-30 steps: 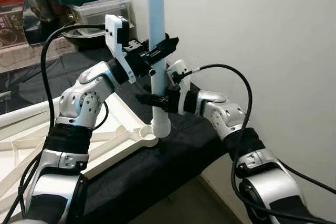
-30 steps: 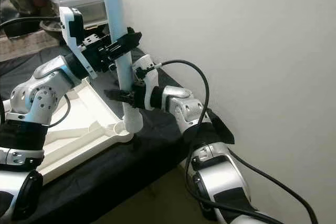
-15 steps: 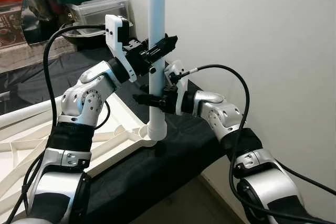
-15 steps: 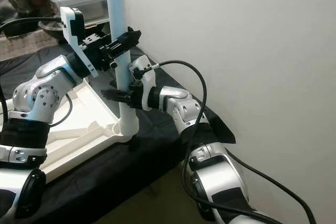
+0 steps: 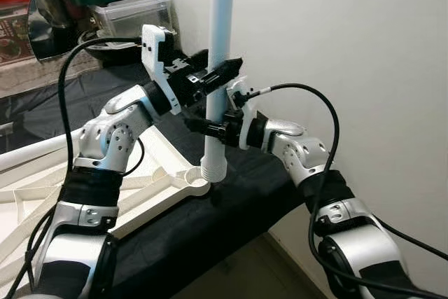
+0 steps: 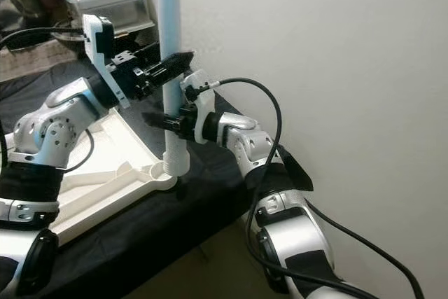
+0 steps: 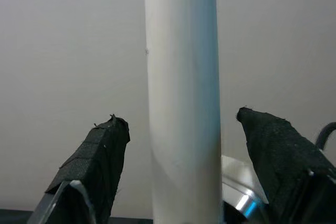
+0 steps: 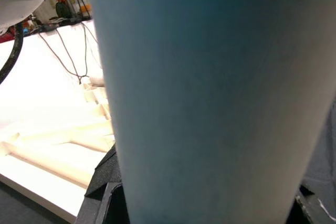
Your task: Building children table
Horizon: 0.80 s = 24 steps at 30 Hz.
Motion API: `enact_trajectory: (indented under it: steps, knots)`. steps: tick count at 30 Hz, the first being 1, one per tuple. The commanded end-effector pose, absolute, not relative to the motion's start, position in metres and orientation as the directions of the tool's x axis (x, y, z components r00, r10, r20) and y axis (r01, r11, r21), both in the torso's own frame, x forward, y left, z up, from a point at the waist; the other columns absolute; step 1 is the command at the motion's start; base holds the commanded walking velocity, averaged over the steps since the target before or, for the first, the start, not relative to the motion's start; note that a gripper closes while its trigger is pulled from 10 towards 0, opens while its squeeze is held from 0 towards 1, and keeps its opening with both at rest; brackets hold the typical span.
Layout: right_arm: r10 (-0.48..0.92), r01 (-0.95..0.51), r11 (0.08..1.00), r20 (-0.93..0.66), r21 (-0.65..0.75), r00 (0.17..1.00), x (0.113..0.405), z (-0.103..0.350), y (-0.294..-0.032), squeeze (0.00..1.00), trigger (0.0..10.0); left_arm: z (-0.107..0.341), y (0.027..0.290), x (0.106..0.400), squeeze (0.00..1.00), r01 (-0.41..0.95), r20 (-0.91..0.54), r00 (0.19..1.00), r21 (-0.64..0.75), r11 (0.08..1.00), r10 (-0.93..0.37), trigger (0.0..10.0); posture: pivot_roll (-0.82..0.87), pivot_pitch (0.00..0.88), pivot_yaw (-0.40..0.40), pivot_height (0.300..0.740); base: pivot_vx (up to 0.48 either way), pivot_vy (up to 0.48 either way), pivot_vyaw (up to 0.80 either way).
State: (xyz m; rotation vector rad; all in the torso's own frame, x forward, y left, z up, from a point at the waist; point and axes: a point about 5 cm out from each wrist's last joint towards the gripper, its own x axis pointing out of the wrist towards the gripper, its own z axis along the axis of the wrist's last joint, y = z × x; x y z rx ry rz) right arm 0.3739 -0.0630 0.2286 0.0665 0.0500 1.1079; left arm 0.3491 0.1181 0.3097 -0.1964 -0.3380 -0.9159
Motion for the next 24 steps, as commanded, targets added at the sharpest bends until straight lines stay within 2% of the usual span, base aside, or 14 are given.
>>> enact_trajectory:
  steps: [1, 4, 11, 14, 18, 21, 22, 23, 24]
  knots:
    - [0.884, -0.883, 0.466, 0.014, 0.057, 0.467, 0.378, 0.235, -0.069, 0.0, 0.0, 0.31, 0.132, 0.346, 0.0, 0.766, 0.388, 0.598, -0.019, 0.642, -0.702, 10.0, -0.06, 0.0, 0.056, 0.74, 0.0, 0.0, 0.0]
    - [0.875, -0.874, 0.483, 0.009, 0.054, 0.484, 0.38, 0.234, -0.074, 0.0, 0.0, 0.311, 0.138, 0.343, 0.0, 0.751, 0.404, 0.611, -0.025, 0.66, -0.68, 10.0, -0.06, 0.0, 0.056, 0.74, 0.0, 0.0, 0.0]
    - [0.779, -0.78, 0.626, 0.03, 0.032, 0.626, 0.394, 0.241, -0.105, 0.0, 0.0, 0.308, 0.169, 0.337, 0.0, 0.612, 0.467, 0.724, -0.095, 0.785, -0.507, 10.0, -0.03, 0.0, 0.049, 0.74, 0.0, 0.0, 0.0]
    - [0.765, -0.766, 0.643, 0.039, 0.03, 0.643, 0.395, 0.243, -0.108, 0.0, 0.0, 0.308, 0.174, 0.337, 0.0, 0.583, 0.474, 0.741, -0.102, 0.806, -0.476, 10.0, -0.03, 0.0, 0.048, 0.74, 0.0, 0.0, 0.0]
    - [0.725, -0.727, 0.687, 0.063, 0.005, 0.686, 0.4, 0.248, -0.115, 0.0, 0.0, 0.311, 0.189, 0.336, 0.0, 0.487, 0.498, 0.785, -0.129, 0.864, -0.369, 10.0, -0.02, 0.0, 0.037, 0.74, 0.0, 0.0, 0.0]
    - [0.718, -0.72, 0.694, 0.069, -0.007, 0.692, 0.4, 0.249, -0.116, 0.0, 0.0, 0.311, 0.191, 0.335, 0.0, 0.477, 0.501, 0.789, -0.133, 0.869, -0.356, 10.0, -0.02, 0.0, 0.037, 0.74, 0.0, 0.0, 0.0]
    - [0.672, -0.673, 0.739, 0.105, -0.022, 0.734, 0.403, 0.255, -0.12, 0.0, 0.0, 0.309, 0.191, 0.331, 0.0, 0.458, 0.5, 0.796, -0.128, 0.88, -0.342, 10.0, -0.02, 0.0, 0.034, 0.74, 0.0, 0.0, 0.0]
    - [0.672, -0.673, 0.739, 0.105, -0.022, 0.734, 0.403, 0.255, -0.12, 0.0, 0.0, 0.309, 0.191, 0.331, 0.0, 0.458, 0.5, 0.796, -0.128, 0.88, -0.342, 10.0, -0.02, 0.0, 0.034, 0.74, 0.0, 0.0, 0.0]
    - [0.599, -0.604, 0.797, 0.146, -0.006, 0.788, 0.407, 0.262, -0.126, 0.0, 0.0, 0.305, 0.189, 0.326, 0.0, 0.45, 0.495, 0.801, -0.124, 0.884, -0.337, 10.0, -0.02, 0.0, 0.031, 0.74, 0.0, 0.0, 0.0]
